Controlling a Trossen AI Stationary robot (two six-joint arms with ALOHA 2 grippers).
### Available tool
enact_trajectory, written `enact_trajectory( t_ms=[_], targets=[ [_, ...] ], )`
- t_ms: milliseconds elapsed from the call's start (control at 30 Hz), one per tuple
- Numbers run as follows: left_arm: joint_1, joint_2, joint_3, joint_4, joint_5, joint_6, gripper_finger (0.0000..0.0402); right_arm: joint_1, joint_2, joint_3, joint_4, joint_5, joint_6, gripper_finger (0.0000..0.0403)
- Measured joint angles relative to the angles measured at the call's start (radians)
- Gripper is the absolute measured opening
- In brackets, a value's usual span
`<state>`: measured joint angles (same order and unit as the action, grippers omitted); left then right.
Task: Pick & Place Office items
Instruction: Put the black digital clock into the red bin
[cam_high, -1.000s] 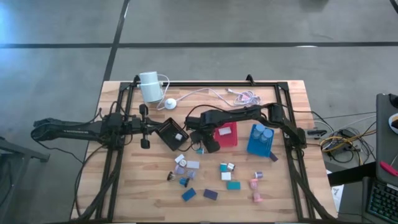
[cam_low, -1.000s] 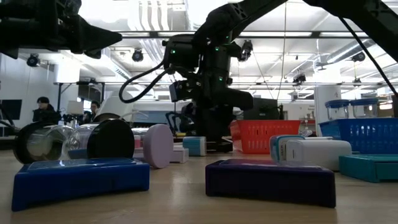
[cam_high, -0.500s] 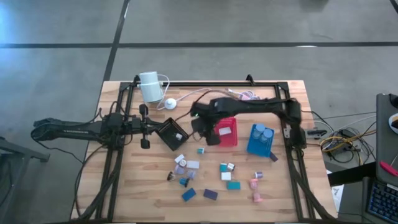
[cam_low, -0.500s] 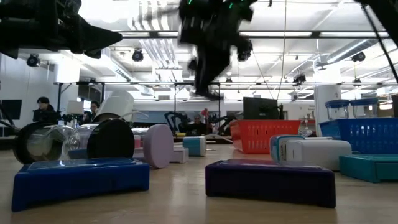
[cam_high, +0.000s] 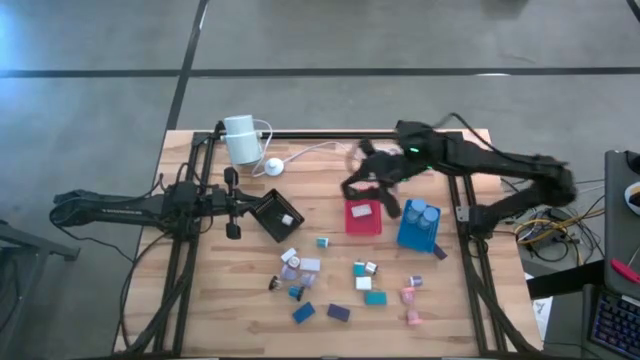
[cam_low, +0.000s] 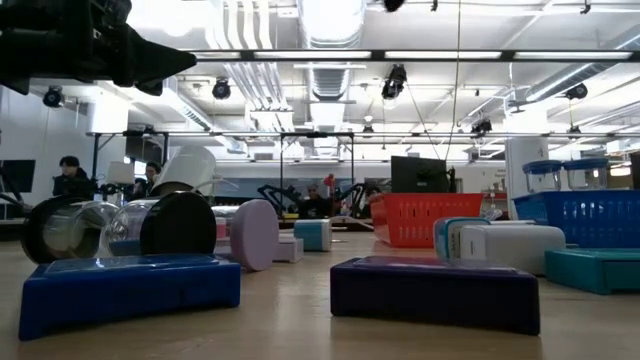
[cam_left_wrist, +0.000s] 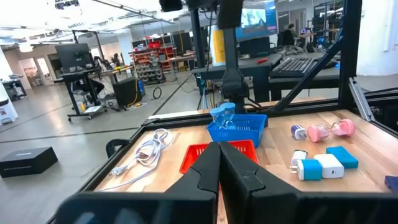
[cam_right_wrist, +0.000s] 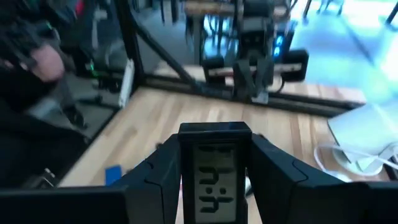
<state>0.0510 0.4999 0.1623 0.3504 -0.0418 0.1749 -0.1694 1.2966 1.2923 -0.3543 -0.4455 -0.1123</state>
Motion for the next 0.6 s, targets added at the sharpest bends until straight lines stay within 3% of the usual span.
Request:
enact_trajectory(
  t_ms=[367, 600],
  targets=[
    [0.000, 0.000, 0.003, 0.001, 0.000, -0.001, 0.0012, -0.015, -0.477, -0.472, 0.289, 0.073, 0.097, 0.0138],
    [0.000, -0.001, 0.003, 0.000, 0.000, -0.008, 0.0012, -0.018, -0.697, -0.708, 0.424, 0.111, 0.164, 0.0138]
  ],
)
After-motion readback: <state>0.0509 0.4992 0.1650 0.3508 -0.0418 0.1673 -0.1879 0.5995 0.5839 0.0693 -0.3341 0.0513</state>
